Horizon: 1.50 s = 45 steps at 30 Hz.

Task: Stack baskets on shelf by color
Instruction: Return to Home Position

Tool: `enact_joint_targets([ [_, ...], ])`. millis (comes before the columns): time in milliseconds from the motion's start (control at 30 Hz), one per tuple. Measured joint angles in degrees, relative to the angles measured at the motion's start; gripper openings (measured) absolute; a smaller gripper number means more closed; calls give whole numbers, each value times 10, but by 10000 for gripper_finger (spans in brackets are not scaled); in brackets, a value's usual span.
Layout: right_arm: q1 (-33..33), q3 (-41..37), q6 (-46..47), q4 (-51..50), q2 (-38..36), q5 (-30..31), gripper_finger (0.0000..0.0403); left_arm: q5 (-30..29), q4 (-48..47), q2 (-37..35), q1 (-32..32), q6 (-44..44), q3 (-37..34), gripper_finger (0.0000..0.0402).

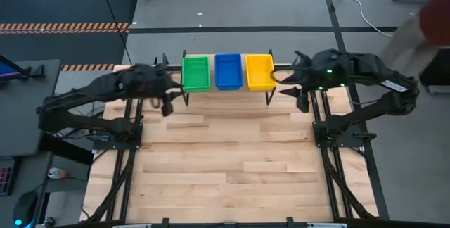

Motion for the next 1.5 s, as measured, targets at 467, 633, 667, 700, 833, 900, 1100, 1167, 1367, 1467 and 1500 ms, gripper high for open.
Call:
enact_joint_targets([
  [467,16,-364,41,241,-258,-16,165,72,184,-299,-44,-60,-255,117],
  [633,22,-517,50,390,-376,-37,165,72,274,-377,-60,-86,-357,116],
  [667,23,-545,56,413,-398,-37,165,72,296,-389,-63,-91,-378,116],
  [700,25,-571,60,431,-417,-37,165,71,316,-400,-66,-96,-397,116],
  [833,28,-657,70,482,-482,-37,165,68,348,-432,-75,-99,-455,116],
  [900,28,-691,75,506,-506,-37,165,66,361,-442,-78,-101,-476,116],
  [1100,37,-799,68,599,-550,-38,165,65,426,-458,-91,-101,-549,116],
  [1167,41,-832,68,646,-556,-41,165,65,457,-458,-99,-101,-576,116],
  [1367,54,-898,41,719,-560,-43,165,64,532,-458,-122,-96,-644,116],
  [1467,55,-916,28,727,-560,-41,165,64,546,-458,-131,-86,-664,116],
  [1500,55,-916,25,722,-559,-41,165,62,545,-457,-133,-86,-664,116],
])
